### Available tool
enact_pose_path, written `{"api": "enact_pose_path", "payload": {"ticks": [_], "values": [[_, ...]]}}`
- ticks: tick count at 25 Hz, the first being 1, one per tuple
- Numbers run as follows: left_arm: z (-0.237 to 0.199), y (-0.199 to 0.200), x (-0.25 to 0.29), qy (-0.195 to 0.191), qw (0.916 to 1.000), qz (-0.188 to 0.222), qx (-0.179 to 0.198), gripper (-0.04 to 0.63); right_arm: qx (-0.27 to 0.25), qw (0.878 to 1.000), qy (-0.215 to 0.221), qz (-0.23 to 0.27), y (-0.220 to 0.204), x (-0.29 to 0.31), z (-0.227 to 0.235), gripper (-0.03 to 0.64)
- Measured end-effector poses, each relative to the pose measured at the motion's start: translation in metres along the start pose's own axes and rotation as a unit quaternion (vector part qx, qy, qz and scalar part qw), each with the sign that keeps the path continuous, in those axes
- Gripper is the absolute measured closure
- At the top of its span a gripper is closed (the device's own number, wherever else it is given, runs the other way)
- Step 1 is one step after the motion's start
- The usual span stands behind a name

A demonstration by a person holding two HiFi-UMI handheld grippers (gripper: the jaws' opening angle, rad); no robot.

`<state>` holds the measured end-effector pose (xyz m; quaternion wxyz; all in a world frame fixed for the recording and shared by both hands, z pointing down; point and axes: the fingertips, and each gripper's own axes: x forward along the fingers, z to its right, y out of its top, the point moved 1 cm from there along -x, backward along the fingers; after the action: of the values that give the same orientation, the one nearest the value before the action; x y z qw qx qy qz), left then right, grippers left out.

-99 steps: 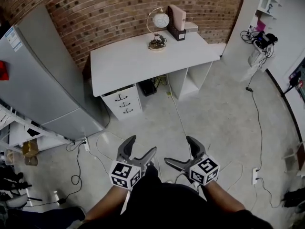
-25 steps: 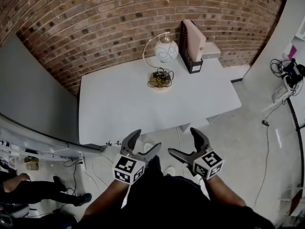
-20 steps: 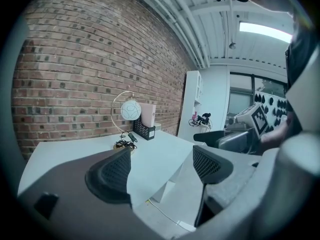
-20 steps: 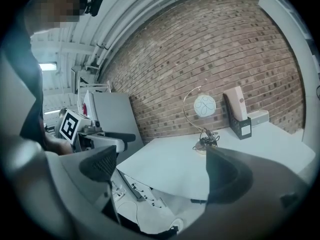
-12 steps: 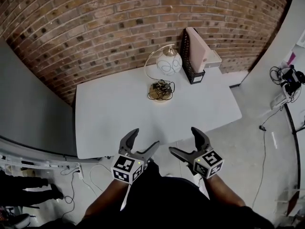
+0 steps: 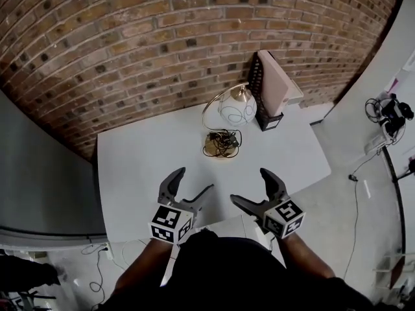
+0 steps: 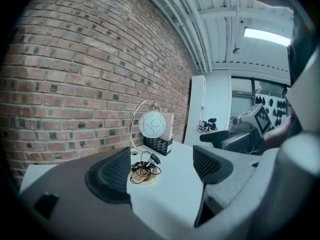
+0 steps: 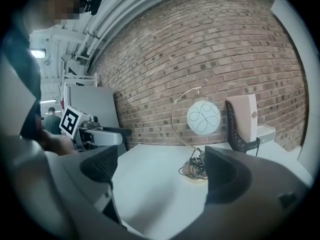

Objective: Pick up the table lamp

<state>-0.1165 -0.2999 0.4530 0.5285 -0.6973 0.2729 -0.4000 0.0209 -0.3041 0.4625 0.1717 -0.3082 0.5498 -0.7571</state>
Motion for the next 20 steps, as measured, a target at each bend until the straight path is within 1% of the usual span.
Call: {"api": "enact_pose_path", "payload": {"ticks": [7,13,17,20], "values": [[-0.047,0.004,0.021,-0.018,0.9997,-0.004,0.015,0.207,0.002,0.999,-0.032,-0.002,0.006,0.037,0.021,0.081],[-0.057,-0.001,0.031,-0.024,0.9995,-0.018,0.008,0.207,-0.004,0.999,-0.039,-0.012,0.003,0.049,0.036,0.088],[-0.056,-0.005,0.036,-0.012,0.9996,-0.024,0.009,0.207,0.001,1.0,-0.03,-0.008,0.002,0.055,0.057,0.104],[-0.056,-0.004,0.038,0.01,0.9998,-0.019,0.001,0.207,-0.005,1.0,-0.005,-0.017,0.004,0.061,0.065,0.106]]}}
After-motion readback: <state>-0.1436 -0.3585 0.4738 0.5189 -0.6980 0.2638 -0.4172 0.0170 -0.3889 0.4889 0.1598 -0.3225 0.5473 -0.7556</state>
